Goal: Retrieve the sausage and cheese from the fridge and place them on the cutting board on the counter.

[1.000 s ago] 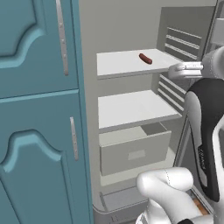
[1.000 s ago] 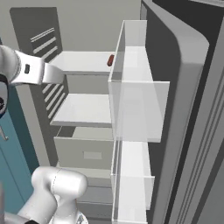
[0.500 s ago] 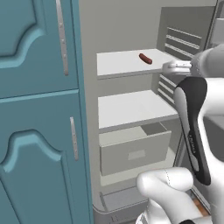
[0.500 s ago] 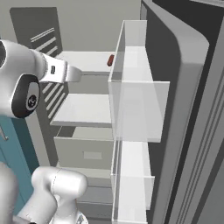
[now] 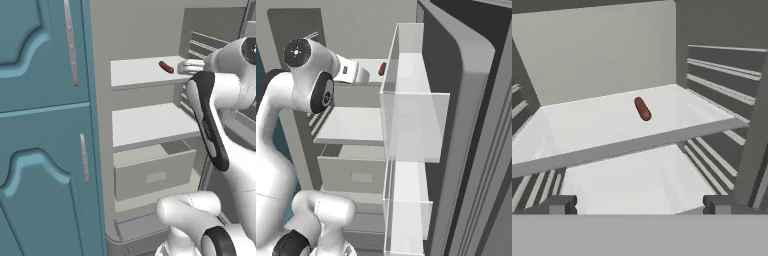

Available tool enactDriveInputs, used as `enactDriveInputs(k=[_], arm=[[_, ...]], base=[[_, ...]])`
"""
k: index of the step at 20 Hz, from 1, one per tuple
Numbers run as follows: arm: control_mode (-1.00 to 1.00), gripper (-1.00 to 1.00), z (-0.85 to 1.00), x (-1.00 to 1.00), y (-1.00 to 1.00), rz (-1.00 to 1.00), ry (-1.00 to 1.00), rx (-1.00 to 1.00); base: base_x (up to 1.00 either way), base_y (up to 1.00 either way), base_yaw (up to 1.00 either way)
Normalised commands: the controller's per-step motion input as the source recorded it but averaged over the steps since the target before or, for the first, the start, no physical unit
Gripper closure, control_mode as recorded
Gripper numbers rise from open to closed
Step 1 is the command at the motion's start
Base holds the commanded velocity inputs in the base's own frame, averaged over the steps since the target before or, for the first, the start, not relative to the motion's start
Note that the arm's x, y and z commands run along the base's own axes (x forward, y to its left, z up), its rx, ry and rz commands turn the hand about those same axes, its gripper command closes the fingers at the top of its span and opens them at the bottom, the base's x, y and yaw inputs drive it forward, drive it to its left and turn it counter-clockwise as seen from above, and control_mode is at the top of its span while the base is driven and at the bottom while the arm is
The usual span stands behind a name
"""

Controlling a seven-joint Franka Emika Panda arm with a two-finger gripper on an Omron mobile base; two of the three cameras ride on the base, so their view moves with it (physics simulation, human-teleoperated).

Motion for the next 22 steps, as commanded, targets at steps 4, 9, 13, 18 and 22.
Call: enactDriveInputs(k=[4,9,13,18,22], arm=[[-1.0,-1.0,0.0,0.99,-0.1,0.0,0.13,0.0],[-1.0,-1.0,-0.12,0.98,-0.07,0.0,0.04,0.0],[-1.0,-1.0,-0.11,0.89,-0.02,0.0,0.01,0.0],[-1.0,-1.0,-0.05,0.83,0.0,0.0,0.07,0.0],[-1.0,-1.0,0.0,0.71,-0.11,0.0,0.15,0.0]], base=[[0.0,0.0,0.0],[0.0,0.0,0.0],[0.0,0.0,0.0],[0.0,0.0,0.0],[0.0,0.0,0.0]])
